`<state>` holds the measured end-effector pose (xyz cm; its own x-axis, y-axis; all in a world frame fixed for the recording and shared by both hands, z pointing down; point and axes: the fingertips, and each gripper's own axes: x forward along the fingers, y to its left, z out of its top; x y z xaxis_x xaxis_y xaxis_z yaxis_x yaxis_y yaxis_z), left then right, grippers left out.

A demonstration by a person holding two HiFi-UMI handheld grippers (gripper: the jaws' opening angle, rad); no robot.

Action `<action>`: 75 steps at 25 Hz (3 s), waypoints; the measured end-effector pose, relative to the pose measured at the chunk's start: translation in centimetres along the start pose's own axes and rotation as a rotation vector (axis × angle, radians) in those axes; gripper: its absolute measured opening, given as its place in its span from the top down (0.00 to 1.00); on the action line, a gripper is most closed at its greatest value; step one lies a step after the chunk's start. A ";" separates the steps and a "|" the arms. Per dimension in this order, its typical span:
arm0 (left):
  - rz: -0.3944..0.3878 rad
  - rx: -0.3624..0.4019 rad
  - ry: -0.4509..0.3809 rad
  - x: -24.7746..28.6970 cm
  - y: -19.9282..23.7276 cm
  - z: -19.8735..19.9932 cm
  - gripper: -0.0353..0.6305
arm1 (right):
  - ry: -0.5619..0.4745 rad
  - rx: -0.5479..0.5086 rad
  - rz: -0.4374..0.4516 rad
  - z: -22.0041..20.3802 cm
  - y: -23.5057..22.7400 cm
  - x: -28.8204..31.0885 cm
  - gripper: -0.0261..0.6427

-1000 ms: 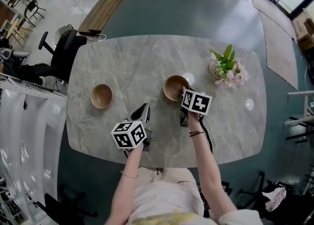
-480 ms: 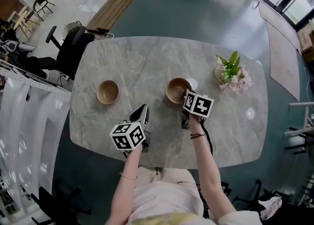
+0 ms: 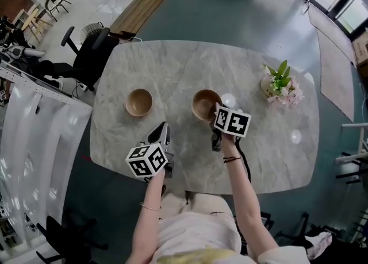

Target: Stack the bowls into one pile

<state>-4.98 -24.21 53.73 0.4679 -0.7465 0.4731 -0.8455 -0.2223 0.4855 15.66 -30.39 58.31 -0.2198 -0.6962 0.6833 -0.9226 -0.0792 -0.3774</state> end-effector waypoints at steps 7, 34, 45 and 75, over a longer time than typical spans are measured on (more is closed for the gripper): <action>0.037 -0.006 -0.023 -2.6 3.9 1.4 0.95 | -0.006 -0.002 0.045 -0.7 5.4 1.0 0.93; 0.095 -0.014 -0.027 -6.7 14.8 4.8 0.95 | 0.018 -0.162 0.239 -2.5 24.4 7.0 0.93; 0.099 -0.031 -0.013 -6.8 16.3 4.6 0.95 | 0.052 -0.292 0.178 -3.6 25.9 9.8 0.93; 0.063 -0.017 -0.018 -6.4 16.6 5.4 0.95 | -0.056 -0.446 0.136 -3.0 26.2 9.1 0.75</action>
<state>-23.45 -26.53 54.79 0.4086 -0.7700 0.4900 -0.8687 -0.1634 0.4676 -11.48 -36.67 56.53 -0.3420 -0.7176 0.6068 -0.9355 0.3213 -0.1472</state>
